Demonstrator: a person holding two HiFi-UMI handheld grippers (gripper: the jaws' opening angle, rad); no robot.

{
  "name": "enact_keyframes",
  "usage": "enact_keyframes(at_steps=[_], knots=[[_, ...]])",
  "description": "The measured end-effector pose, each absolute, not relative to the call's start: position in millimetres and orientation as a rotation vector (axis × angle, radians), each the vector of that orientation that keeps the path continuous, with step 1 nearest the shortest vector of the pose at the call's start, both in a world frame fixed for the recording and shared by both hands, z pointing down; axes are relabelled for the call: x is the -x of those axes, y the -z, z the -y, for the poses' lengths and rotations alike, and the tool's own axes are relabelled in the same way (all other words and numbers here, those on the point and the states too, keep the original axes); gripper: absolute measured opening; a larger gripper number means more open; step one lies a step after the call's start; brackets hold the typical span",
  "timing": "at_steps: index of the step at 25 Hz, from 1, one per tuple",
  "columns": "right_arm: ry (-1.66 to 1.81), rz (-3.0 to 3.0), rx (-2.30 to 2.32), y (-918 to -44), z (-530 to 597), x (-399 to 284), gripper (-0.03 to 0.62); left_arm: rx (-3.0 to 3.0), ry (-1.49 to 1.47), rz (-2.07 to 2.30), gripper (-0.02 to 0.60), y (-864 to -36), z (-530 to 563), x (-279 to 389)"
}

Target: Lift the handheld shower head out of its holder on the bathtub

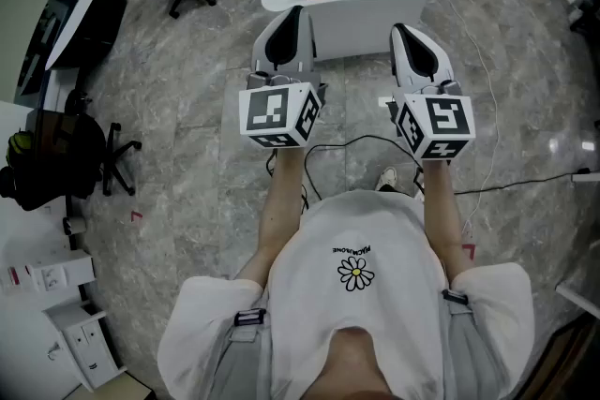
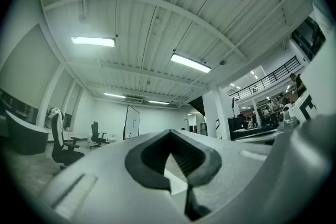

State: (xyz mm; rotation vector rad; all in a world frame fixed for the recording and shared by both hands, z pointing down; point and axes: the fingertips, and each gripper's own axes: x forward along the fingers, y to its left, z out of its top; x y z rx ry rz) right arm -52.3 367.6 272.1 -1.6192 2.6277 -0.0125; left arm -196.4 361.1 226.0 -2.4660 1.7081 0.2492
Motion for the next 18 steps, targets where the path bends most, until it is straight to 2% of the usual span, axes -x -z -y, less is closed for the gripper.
enact_keyframes(at_steps=[8, 18], knots=[[0.035, -2.638, 1.643, -280, -337, 12, 0.020, 2.489, -0.274, -1.728, 0.001, -230, -328, 166], [0.138, -2.618, 1.610, -295, -308, -73, 0.021, 2.545, -0.154, -1.708, 0.000, -262, -291, 86]])
